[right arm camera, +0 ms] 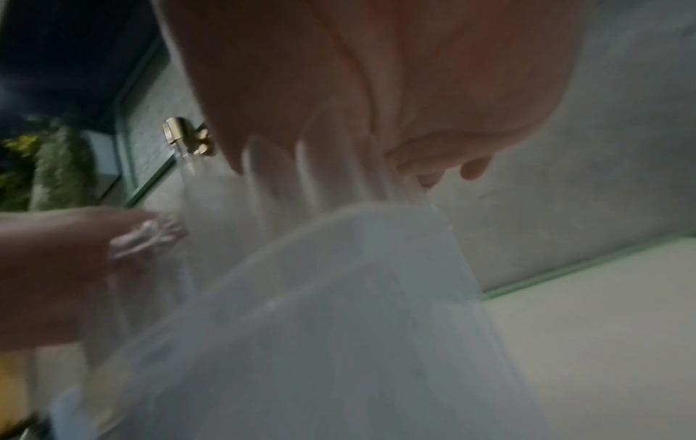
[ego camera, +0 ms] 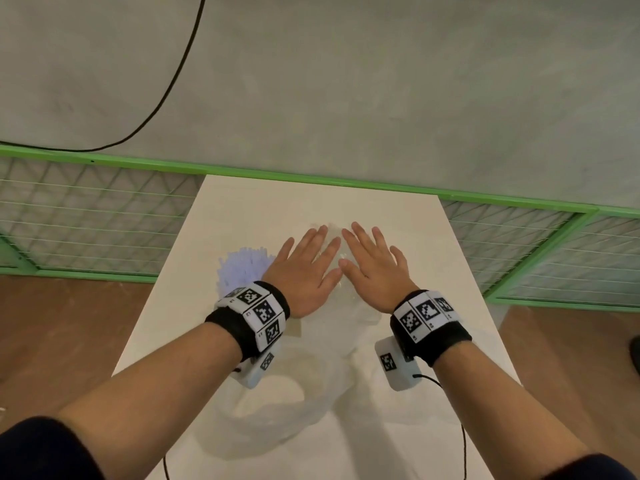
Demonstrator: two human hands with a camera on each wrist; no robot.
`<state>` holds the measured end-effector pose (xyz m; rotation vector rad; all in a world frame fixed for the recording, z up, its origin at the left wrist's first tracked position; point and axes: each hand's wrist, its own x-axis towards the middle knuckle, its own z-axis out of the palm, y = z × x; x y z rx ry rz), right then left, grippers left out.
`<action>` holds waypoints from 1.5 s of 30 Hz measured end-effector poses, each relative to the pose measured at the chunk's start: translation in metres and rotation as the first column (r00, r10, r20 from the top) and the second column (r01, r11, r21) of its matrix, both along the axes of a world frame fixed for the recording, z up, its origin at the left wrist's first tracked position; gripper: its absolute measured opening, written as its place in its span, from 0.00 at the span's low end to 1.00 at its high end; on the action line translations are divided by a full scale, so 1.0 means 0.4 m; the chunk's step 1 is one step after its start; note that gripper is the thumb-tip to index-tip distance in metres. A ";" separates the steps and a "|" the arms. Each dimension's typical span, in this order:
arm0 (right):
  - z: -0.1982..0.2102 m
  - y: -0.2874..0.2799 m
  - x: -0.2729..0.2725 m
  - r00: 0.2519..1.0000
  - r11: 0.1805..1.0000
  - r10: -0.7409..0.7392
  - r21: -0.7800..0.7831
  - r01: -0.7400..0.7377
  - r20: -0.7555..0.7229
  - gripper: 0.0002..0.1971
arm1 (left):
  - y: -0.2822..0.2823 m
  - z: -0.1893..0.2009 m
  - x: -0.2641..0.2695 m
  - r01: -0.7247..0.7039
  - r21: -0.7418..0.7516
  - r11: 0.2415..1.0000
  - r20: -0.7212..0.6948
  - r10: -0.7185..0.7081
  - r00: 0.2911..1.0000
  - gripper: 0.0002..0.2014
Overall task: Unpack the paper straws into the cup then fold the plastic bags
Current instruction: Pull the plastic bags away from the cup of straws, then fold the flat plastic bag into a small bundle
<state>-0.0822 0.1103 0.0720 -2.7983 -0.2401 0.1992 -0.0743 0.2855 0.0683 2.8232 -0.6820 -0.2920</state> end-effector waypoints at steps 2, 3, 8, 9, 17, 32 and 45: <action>0.007 -0.009 -0.002 0.998 0.986 -0.036 0.164 0.029 0.042 0.29 | 0.003 0.014 -0.011 0.004 -0.006 1.000 0.007 -0.004 1.000 0.32; 0.009 -0.015 -0.011 0.993 0.967 -0.074 0.251 0.049 0.090 0.29 | 0.004 0.024 -0.020 -0.011 -0.043 0.999 0.020 0.012 1.000 0.32; -0.016 -0.008 -0.125 0.981 0.976 -0.099 0.207 0.062 0.169 0.34 | 0.004 0.014 -0.097 -0.033 -0.111 0.993 0.017 0.035 0.999 0.30; -0.029 0.000 -0.141 0.985 0.990 -0.073 0.134 0.052 0.158 0.34 | 0.001 0.003 -0.105 -0.026 -0.094 0.995 0.009 0.027 1.000 0.29; 0.003 -0.005 -0.174 0.891 0.894 -0.274 0.437 0.098 0.362 0.24 | 0.054 0.035 -0.145 -0.094 -0.298 0.950 0.040 0.111 0.993 0.28; -0.150 0.078 -0.348 0.833 0.663 -0.350 0.515 0.543 -0.428 0.08 | 0.297 -0.147 -0.319 -0.625 -0.254 0.738 -0.466 0.473 0.748 0.14; -0.016 0.170 -0.374 0.952 0.771 -0.287 0.565 0.293 -0.101 0.11 | 0.364 -0.021 -0.339 -0.457 -0.370 0.809 -0.137 0.439 0.888 0.17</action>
